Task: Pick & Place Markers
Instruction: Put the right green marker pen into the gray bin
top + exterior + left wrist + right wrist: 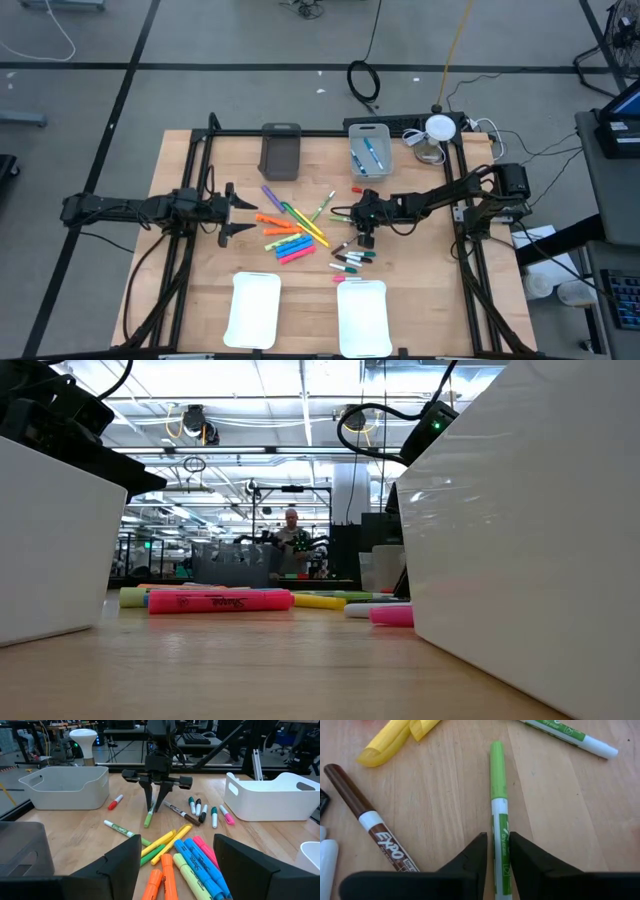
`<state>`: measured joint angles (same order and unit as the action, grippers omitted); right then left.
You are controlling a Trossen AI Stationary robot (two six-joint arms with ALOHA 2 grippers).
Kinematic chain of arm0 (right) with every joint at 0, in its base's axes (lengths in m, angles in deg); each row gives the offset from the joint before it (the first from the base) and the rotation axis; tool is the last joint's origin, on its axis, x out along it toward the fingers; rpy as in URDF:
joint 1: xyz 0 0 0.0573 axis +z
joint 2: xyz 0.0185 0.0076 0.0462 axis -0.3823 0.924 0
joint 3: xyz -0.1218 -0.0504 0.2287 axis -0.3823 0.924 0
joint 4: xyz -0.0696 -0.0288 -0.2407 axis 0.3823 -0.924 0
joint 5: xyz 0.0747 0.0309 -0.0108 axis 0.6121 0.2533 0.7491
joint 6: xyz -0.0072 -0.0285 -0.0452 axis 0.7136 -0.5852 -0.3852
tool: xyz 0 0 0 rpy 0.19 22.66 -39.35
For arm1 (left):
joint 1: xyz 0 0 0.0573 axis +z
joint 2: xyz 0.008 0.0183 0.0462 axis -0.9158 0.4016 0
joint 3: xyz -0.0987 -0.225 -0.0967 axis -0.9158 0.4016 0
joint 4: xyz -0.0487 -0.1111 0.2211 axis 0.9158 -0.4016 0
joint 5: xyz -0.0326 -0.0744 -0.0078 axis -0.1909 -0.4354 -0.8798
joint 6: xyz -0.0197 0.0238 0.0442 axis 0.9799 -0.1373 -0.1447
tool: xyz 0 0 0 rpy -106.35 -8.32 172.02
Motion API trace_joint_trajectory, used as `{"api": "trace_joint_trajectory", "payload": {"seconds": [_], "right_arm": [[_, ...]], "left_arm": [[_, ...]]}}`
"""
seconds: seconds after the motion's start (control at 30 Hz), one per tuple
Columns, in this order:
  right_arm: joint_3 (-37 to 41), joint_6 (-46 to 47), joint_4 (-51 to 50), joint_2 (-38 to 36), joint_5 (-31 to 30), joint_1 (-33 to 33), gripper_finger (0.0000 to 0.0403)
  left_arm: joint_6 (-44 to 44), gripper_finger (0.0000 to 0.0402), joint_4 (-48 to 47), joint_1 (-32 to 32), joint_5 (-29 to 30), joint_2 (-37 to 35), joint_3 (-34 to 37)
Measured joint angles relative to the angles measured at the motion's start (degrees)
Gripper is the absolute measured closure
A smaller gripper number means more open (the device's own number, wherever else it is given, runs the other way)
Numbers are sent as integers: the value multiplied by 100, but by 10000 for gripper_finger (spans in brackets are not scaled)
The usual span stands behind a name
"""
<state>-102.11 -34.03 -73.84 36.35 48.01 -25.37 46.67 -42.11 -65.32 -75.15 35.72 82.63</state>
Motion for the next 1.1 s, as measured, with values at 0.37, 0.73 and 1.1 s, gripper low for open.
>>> {"api": "trace_joint_trajectory", "payload": {"seconds": [0.37,0.73,1.1], "right_arm": [[0,0,2,-2,-7,-2,368],[0,0,2,-2,3,-2,366],[0,0,2,-2,19,-2,367]], "left_arm": [[0,151,0,0,0,0,0],[0,151,-1,0,0,1,0],[0,151,0,-1,1,1,0]]}}
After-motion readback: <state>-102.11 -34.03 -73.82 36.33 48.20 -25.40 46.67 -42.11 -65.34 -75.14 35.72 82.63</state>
